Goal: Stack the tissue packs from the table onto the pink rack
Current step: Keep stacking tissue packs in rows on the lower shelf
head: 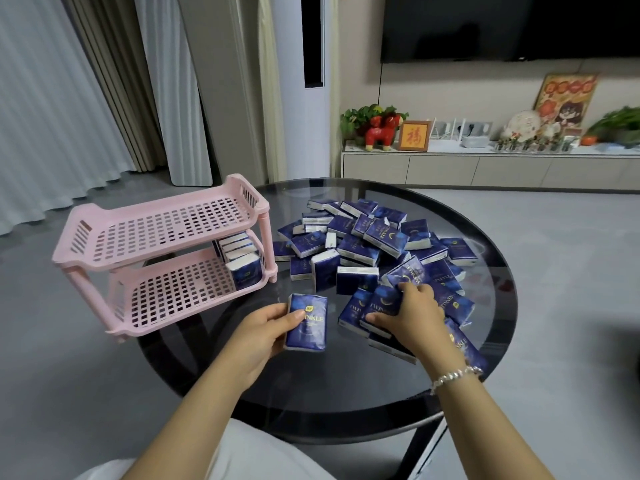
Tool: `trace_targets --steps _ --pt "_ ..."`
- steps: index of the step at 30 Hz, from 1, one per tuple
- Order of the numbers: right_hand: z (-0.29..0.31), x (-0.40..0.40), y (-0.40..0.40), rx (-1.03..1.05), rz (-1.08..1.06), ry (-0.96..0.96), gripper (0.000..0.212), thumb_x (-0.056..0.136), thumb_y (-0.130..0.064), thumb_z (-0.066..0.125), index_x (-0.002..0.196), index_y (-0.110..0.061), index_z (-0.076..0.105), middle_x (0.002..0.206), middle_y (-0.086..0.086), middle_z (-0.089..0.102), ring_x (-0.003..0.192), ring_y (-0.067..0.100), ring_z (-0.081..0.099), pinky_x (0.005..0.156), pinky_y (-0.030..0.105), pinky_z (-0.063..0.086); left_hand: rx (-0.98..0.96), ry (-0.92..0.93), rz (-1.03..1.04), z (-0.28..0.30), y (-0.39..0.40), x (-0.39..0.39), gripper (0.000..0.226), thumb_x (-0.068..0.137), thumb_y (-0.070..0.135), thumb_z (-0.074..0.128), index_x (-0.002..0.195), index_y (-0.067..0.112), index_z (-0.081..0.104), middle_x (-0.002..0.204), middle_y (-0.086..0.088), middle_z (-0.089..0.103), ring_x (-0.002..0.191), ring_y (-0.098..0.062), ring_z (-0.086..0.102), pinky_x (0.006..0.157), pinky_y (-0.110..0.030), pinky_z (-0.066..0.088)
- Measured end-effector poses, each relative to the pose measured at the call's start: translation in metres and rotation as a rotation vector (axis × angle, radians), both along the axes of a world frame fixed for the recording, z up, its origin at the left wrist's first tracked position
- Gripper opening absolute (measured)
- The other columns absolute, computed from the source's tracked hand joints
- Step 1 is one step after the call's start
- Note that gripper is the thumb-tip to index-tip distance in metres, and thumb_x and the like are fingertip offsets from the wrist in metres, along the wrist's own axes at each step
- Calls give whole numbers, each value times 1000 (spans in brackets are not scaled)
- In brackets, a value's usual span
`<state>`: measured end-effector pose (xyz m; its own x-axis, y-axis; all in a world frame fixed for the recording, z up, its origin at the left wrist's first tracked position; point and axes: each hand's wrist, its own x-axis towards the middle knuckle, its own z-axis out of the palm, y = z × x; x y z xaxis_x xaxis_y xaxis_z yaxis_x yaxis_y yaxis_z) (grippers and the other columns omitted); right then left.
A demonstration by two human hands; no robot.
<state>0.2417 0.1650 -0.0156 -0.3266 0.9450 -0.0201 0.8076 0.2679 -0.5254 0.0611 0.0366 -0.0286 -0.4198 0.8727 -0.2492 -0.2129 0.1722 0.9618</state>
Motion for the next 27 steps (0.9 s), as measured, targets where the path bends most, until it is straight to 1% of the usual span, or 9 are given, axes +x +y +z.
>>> trace_targets --steps 4,9,11,13,16,18,22,25,27 --pt "-1 -2 -8 -48 62 258 64 68 -29 82 120 -17 46 115 3 38 99 21 48 83 26 40 -21 -5 33 0 -1 -2 25 90 13 60 114 8 62 107 -10 71 86 -17 68 69 -27 56" --pt "-6 -7 -19 25 108 447 34 79 -20 74 106 -24 54 69 -5 46 62 9 44 47 9 36 -25 36 47 1 -4 -5 31 92 19 59 122 12 57 110 -12 70 88 -23 69 63 -30 58" --pt "-5 -10 -23 -29 104 614 24 83 -18 70 102 -26 57 67 1 49 57 10 45 47 8 37 -6 55 30 1 -5 -4 33 92 18 59 125 16 55 110 -12 70 91 -24 70 65 -32 59" --pt "-4 -15 -27 -92 144 744 24 85 -17 67 103 -31 59 75 7 58 66 14 53 55 9 40 25 54 6 2 -6 -2 35 92 16 58 127 18 55 110 -13 70 94 -26 70 70 -35 59" --pt "-3 -26 -33 -154 253 721 36 87 -19 65 119 -34 57 97 2 66 87 16 62 79 25 50 87 35 -44 4 -7 1 31 93 17 55 124 21 55 107 -9 72 96 -26 70 75 -37 59" --pt "-4 -33 -37 -172 277 702 43 86 -21 66 126 -31 55 102 -2 67 89 14 63 86 30 51 124 12 -82 6 -7 4 32 92 23 54 123 24 55 110 -6 72 99 -25 69 79 -38 59" --pt "-2 -42 -40 -161 289 676 46 82 -26 70 125 -32 56 98 -5 68 83 12 63 85 30 53 168 15 -133 7 -7 6 43 81 32 57 123 22 56 112 -5 71 104 -25 68 86 -38 56" --pt "1 -41 -41 -166 328 641 49 82 -27 70 127 -35 54 80 -3 62 73 12 55 70 9 44 166 37 -167 7 -7 6 46 80 24 62 125 18 55 115 -8 70 106 -25 67 89 -37 55" --pt "1 -40 -40 -184 347 642 49 84 -26 68 130 -35 52 71 -8 51 67 6 46 61 5 38 137 69 -159 6 -7 6 40 85 16 64 124 18 56 113 -6 71 104 -23 68 87 -34 56"
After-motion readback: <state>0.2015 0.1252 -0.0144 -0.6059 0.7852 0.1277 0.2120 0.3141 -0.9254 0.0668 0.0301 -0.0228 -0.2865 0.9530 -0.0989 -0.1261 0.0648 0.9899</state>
